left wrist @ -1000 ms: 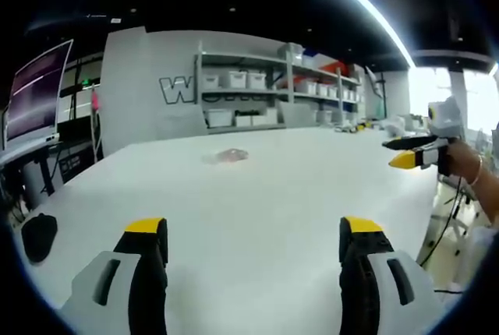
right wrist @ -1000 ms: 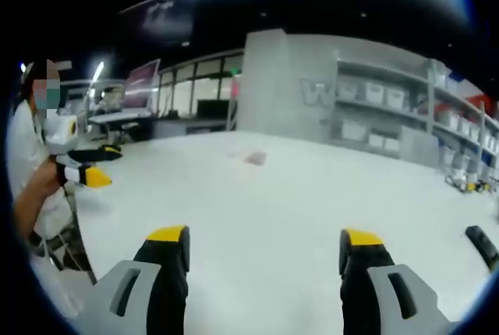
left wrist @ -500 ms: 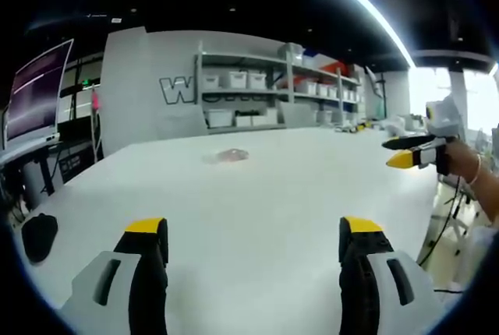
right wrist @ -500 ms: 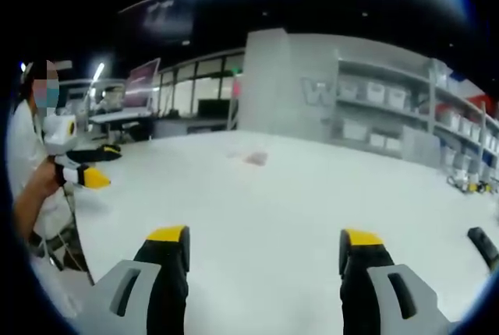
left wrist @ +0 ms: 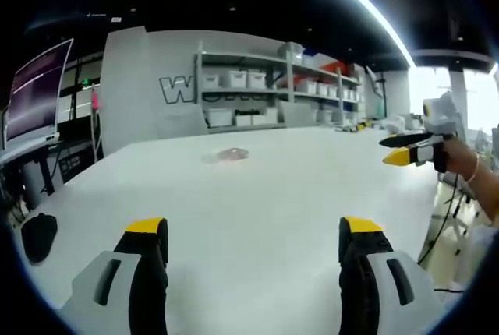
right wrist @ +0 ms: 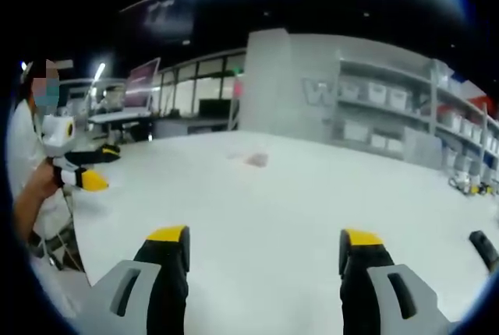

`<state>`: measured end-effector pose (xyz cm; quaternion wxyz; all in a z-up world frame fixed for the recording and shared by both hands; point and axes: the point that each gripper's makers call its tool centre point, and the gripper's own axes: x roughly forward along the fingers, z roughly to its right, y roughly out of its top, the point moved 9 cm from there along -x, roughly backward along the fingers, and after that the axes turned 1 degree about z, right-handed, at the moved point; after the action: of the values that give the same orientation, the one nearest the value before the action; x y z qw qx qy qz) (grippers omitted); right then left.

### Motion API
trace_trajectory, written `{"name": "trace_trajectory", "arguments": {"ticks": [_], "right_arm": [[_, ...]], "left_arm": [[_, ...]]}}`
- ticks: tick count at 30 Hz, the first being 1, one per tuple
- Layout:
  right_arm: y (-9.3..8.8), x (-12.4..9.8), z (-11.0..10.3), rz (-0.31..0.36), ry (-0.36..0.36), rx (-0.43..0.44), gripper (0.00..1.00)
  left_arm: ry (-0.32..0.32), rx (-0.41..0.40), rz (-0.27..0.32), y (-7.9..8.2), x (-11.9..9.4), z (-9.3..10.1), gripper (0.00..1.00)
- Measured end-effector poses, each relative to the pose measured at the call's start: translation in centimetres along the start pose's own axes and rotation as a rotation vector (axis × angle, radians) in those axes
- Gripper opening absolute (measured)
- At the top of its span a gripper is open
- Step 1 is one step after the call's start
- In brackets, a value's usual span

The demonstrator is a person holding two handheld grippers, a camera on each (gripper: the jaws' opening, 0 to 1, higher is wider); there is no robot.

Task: Open the resealable bag by pulling the two sides of the seal apart until the entire bag opening is separated and visibly accessible.

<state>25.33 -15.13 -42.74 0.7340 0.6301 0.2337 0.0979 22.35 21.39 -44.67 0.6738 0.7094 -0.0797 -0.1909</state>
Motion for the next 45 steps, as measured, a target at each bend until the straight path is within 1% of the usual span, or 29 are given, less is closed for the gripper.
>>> {"name": "trace_trajectory", "arguments": {"ticks": [12,35,45], "right_arm": [[0.3,0.8,0.0,-0.002,0.010,-0.003,0.79],[1.4,2.1,0.3,-0.001,0.020,-0.015,0.79],[1.5,2.7,0.5,-0.006,0.022,-0.013,0.79]], "left_arm": [[0.001,0.001,-0.005,-0.1,0.0,-0.1,0.88],[-0.004,0.008,-0.008,0.2,0.2,-0.1,0.88],[-0.009,0.002,-0.010,0.3,0.3,-0.1,0.88]]}}
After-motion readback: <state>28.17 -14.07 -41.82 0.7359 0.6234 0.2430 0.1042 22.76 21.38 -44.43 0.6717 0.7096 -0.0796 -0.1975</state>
